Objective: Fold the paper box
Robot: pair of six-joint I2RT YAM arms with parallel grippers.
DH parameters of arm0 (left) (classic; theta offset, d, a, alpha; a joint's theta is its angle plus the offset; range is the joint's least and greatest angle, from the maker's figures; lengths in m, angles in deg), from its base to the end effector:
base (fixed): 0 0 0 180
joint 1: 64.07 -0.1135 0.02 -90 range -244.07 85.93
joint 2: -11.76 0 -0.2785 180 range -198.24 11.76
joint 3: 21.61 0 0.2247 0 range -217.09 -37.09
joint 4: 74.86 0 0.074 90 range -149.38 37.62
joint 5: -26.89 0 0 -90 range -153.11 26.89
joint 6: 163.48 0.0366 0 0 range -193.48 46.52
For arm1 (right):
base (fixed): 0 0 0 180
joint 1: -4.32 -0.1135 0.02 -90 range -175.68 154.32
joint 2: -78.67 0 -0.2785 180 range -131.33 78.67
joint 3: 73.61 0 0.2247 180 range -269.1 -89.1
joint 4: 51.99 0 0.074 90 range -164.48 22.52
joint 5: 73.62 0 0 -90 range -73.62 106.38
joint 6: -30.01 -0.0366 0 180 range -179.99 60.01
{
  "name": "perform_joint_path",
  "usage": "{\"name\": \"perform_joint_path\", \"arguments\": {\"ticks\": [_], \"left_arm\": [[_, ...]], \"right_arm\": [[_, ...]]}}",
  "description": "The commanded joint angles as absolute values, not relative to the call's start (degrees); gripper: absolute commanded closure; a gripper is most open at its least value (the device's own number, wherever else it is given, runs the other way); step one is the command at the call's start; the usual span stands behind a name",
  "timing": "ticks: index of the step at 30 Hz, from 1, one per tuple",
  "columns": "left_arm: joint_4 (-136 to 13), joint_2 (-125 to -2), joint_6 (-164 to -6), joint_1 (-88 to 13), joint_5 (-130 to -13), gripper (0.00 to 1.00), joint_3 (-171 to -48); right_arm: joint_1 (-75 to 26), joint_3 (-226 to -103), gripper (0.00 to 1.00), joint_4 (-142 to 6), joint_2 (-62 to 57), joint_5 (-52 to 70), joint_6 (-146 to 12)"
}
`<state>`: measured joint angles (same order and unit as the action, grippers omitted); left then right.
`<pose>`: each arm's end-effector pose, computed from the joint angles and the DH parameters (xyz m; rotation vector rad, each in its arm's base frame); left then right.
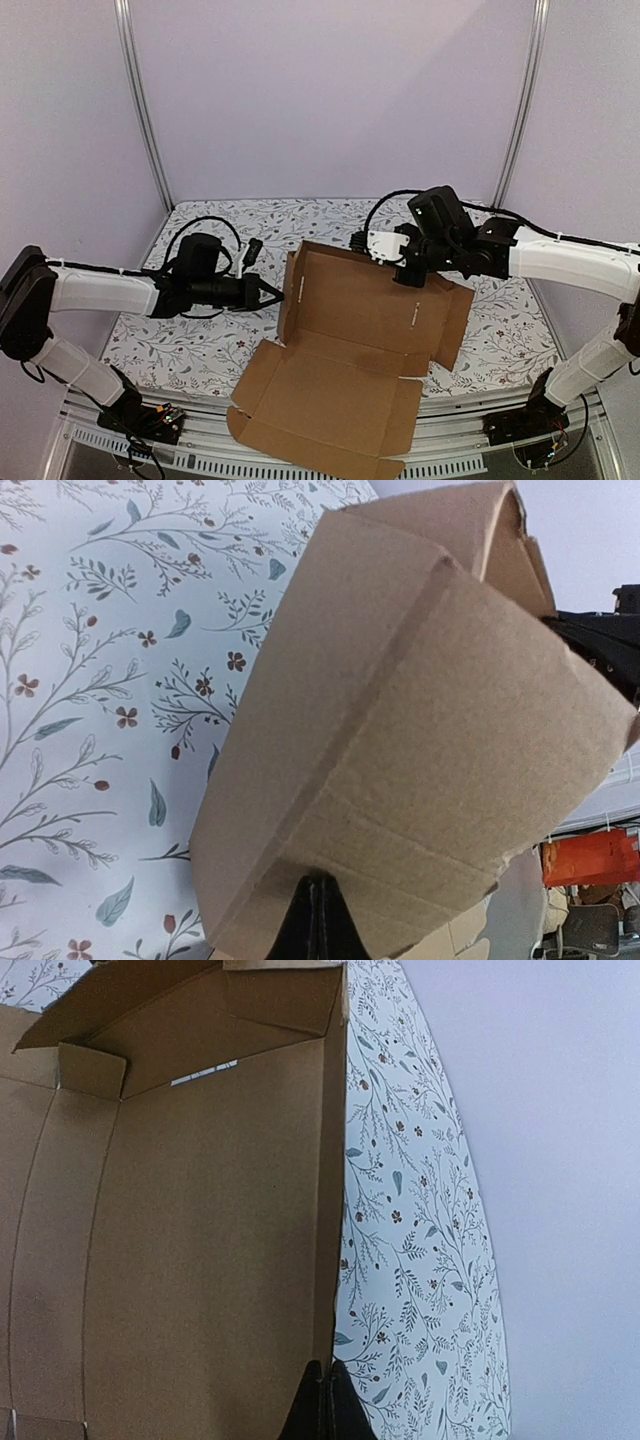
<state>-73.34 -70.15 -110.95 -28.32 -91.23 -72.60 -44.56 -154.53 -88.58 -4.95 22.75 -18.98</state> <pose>0.2036 -0.1678 0.2168 0.2840 2.3219 -1.2250 0.1996 0.2225 0.3098 -1.5483 1.6353 -0.0518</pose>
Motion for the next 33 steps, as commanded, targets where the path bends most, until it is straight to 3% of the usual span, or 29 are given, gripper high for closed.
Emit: {"name": "perform_joint_path", "arguments": {"ticks": [1, 28, 33], "left_arm": [[-71.74, -68.20, -109.31, -26.38, -89.86, 1.00, -71.98], [-70.16, -62.11, -107.16, -22.23, -87.20, 1.00, -68.13], [-69.75, -59.53, -106.76, -20.76, -84.27, 0.85, -66.39]], "right_arm": [[-47.07, -151.93, 1.00, -85.99, -2.00, 24.75, -17.74], [-66.38, -147.04, 1.00, -85.84, -0.49, 46.85, -5.24], [-68.98, -147.77, 1.00, -86.89, -1.28, 50.25, -4.83]]}}
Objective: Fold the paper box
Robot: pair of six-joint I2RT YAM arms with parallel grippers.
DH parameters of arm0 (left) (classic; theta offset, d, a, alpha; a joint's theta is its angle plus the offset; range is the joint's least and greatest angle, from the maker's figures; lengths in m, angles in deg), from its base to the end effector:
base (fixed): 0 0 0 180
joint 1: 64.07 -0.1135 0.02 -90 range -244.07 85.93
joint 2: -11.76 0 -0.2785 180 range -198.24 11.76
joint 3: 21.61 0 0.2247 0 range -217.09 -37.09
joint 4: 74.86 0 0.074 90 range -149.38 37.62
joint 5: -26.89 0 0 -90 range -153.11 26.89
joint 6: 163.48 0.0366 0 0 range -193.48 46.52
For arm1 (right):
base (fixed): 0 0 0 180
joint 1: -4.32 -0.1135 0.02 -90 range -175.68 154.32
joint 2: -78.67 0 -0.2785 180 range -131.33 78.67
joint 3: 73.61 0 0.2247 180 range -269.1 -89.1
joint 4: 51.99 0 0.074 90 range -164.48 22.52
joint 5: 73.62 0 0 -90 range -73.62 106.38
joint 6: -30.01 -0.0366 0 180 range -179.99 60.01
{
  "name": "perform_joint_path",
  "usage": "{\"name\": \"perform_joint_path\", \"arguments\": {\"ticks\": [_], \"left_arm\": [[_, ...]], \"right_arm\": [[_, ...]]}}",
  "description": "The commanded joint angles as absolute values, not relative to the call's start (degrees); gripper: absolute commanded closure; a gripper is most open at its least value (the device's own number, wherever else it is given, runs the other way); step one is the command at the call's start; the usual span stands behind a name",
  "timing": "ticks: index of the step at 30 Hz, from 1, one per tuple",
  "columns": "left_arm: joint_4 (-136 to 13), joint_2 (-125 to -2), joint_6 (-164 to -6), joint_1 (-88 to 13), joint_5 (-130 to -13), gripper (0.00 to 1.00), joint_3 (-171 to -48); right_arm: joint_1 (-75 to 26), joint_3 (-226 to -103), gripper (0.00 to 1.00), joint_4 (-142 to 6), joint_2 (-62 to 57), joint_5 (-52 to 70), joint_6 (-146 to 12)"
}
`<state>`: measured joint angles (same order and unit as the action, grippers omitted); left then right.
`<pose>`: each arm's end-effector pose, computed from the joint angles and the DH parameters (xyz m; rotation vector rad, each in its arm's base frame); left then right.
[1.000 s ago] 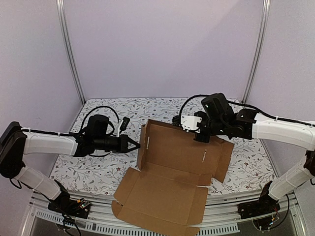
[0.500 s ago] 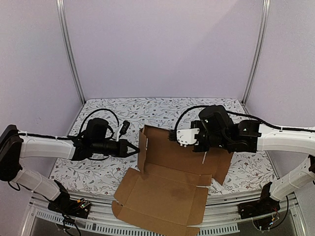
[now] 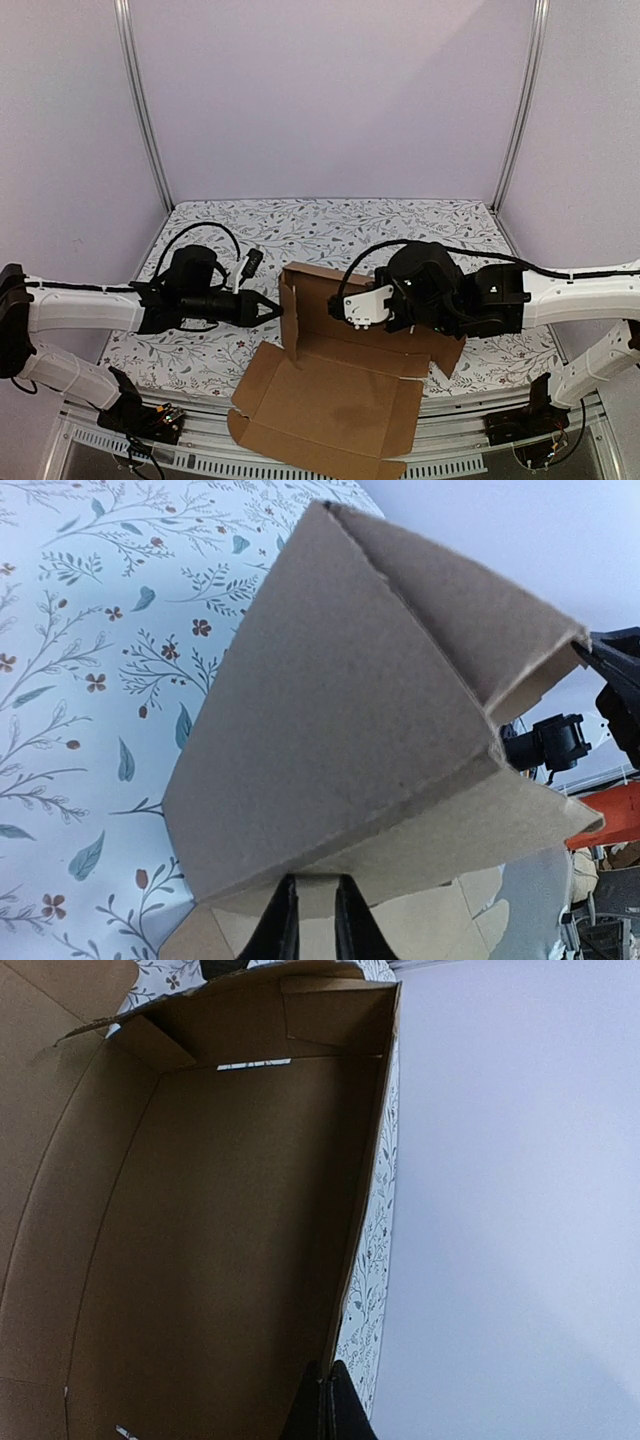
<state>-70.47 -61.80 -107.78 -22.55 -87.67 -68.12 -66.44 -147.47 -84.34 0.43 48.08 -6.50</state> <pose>0.1642 -0.1657 0.2225 0.4259 2.2827 -1.1899 0.1076 0.2500 0.3061 -1.7278 1.2543 -0.4342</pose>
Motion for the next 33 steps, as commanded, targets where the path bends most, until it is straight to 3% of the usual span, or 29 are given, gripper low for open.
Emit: {"name": "perform_joint_path", "arguments": {"ticks": [1, 10, 33], "left_arm": [[-69.75, -58.99, -106.71, -20.34, -83.43, 0.82, -66.10], [-70.68, -55.40, -105.62, -16.99, -76.15, 0.60, -63.55], [-73.44, -56.91, -100.03, -8.35, -57.62, 0.47, -63.48]], "right_arm": [[-69.43, -147.99, 1.00, -87.31, -1.46, 50.78, -4.77], [-73.35, -148.33, 1.00, -88.94, -2.54, 55.10, -5.82], [-79.17, -150.35, 1.00, -90.65, -7.32, 63.45, -7.43]]}}
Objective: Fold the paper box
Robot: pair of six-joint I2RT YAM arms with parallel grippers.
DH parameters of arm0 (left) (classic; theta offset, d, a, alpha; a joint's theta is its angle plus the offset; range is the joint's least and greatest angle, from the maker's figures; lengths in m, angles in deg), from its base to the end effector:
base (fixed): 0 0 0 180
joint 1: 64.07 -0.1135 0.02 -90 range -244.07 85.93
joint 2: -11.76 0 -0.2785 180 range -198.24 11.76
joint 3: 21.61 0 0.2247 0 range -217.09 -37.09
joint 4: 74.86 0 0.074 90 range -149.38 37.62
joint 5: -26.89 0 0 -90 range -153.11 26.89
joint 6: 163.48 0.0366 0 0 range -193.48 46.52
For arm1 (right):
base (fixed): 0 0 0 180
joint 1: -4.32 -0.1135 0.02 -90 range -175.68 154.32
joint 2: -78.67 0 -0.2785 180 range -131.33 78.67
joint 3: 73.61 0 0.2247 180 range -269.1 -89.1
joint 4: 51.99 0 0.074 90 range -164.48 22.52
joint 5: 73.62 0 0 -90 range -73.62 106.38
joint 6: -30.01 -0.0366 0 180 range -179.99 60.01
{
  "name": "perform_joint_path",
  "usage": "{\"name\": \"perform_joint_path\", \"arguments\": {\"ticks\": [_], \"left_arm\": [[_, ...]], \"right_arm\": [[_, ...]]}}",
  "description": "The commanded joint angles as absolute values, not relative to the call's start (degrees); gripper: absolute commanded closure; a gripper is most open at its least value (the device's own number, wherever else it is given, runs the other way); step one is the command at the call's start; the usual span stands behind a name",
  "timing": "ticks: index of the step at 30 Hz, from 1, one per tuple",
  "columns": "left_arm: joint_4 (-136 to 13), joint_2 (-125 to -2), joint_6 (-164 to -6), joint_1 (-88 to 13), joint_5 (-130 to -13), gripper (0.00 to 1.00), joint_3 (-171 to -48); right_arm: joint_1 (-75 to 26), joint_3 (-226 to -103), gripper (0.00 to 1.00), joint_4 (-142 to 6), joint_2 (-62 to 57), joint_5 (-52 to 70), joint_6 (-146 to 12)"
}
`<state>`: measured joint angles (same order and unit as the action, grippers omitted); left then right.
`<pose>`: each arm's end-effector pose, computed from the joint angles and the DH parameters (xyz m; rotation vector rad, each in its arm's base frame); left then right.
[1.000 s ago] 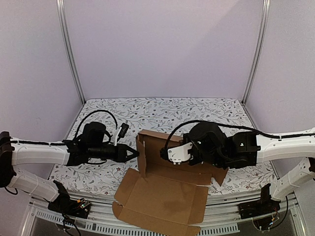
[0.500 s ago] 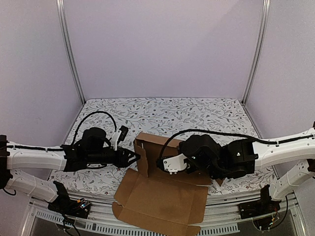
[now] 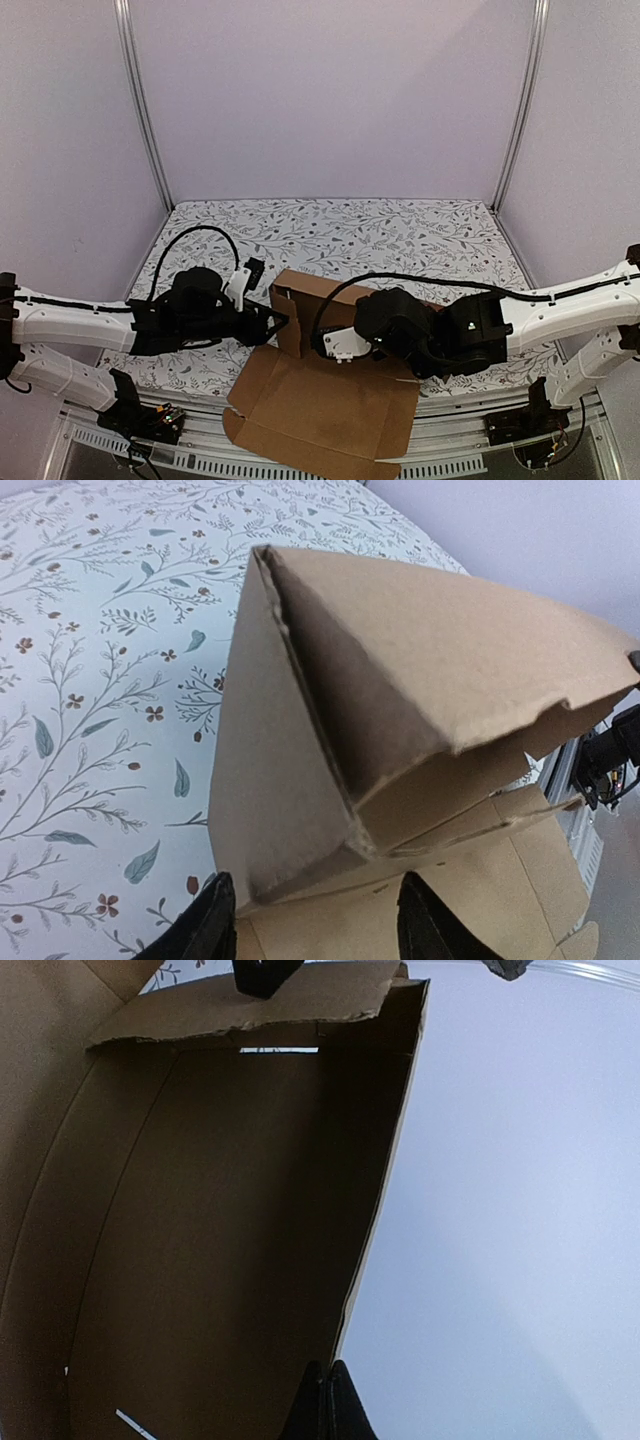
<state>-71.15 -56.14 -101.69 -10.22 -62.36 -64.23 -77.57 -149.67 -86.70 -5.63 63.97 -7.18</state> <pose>0.1273 -0.1734 0.2220 0.4784 2.1404 -0.8374 0.0672 0.2803 0.2912 -1.7639 1.1682 -0.6597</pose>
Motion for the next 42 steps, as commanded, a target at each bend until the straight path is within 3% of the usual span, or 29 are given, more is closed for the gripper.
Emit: {"name": "perform_joint_path", "arguments": {"ticks": [1, 11, 22, 29, 35, 39, 42], "left_arm": [[-73.60, -57.04, -99.75, -7.91, -56.78, 0.47, -63.35], [-76.65, -59.88, -97.35, -7.24, -54.56, 0.48, -62.79], [-77.41, -63.22, -96.60, -5.82, -52.37, 0.56, -65.74], [-77.85, -65.74, -96.73, -4.27, -48.91, 0.79, -67.62], [-80.35, -67.83, -96.66, -3.13, -46.96, 0.90, -68.27], [-81.78, -69.23, -96.27, -2.37, -46.28, 0.91, -69.13], [-83.09, -70.23, -95.48, -1.81, -44.89, 0.83, -69.27]], "right_arm": [[-79.37, -150.33, 1.00, -90.70, -7.70, 63.74, -7.43], [-80.80, -150.69, 1.00, -90.76, -10.61, 65.78, -7.50], [-82.05, -150.72, 1.00, -91.47, -11.23, 68.36, -9.52], [-82.69, -151.07, 1.00, -91.62, -11.77, 69.50, -12.22], [-82.87, -150.99, 1.00, -92.30, -12.16, 70.19, -14.44], [-82.97, -151.11, 1.00, -92.52, -12.59, 70.40, -15.75], [-83.04, -151.16, 1.00, -92.49, -12.69, 70.52, -16.34]]}}
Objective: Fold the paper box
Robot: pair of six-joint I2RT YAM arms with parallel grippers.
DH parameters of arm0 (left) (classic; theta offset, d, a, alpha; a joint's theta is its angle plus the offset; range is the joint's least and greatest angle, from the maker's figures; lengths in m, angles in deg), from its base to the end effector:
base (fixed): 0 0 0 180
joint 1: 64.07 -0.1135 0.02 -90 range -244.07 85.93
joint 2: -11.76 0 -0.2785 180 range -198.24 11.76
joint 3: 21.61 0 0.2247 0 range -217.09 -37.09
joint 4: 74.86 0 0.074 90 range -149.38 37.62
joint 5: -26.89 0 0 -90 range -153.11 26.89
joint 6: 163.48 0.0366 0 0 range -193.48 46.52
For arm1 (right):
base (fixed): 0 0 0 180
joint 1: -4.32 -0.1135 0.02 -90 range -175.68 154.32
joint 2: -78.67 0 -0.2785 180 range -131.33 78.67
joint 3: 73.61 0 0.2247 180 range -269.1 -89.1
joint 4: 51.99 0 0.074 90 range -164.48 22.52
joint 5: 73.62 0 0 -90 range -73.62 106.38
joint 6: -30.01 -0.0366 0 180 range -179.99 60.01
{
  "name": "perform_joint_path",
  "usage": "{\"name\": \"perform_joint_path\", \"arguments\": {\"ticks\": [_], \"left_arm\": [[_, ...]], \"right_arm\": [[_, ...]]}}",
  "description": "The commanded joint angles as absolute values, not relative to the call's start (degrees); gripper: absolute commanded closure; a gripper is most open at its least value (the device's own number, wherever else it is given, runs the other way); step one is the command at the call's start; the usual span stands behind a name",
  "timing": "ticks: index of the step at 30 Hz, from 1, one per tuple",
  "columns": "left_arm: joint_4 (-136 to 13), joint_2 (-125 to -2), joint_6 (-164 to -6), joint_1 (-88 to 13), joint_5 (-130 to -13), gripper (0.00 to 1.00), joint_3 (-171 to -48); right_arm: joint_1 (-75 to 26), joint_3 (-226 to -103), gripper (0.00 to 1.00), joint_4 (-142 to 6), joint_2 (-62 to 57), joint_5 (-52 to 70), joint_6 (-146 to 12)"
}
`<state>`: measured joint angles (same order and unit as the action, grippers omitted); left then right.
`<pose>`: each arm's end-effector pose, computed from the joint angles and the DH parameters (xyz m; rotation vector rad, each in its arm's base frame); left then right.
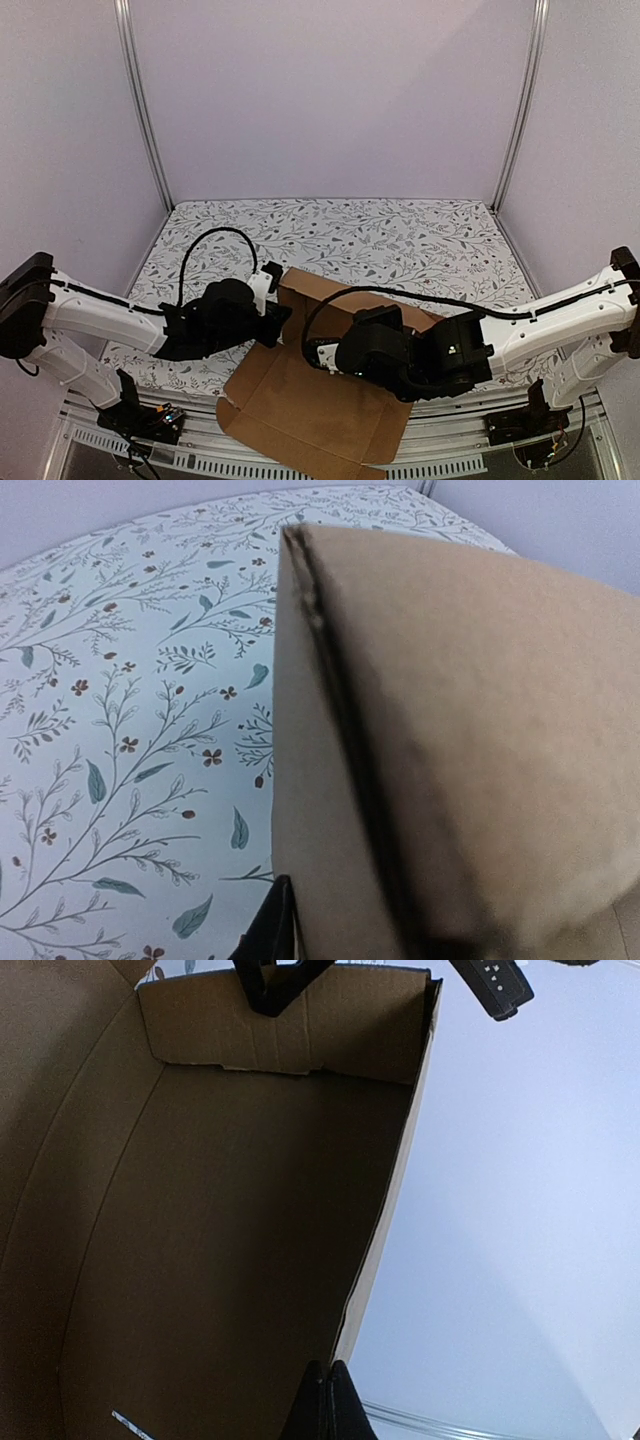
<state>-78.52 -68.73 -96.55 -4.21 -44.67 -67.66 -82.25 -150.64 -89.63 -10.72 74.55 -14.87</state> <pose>0.1369 -0.2127 0.2055 0.4822 2.0681 -0.5385 0.0488 0.2941 0.2724 -1.6912 1.2108 -0.7980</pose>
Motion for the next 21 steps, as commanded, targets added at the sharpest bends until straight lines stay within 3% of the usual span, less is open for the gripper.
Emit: {"name": "perform_joint_path", "arguments": {"ticks": [1, 5, 21], "left_arm": [[-83.70, -70.50, -95.15, -1.68, -44.51, 0.80, -69.09], [-88.24, -71.03, -93.19, -1.14, -42.94, 0.73, -66.83], [-102.95, -75.82, -85.88, -1.41, -44.07, 0.67, -61.95]], "right_arm": [[-83.12, -151.25, 1.00, -92.50, -12.70, 70.47, -16.71], [-83.22, -151.01, 1.00, -92.52, -12.74, 70.60, -17.69], [-83.40, -148.61, 1.00, -90.70, -10.27, 70.50, -21.52]]}}
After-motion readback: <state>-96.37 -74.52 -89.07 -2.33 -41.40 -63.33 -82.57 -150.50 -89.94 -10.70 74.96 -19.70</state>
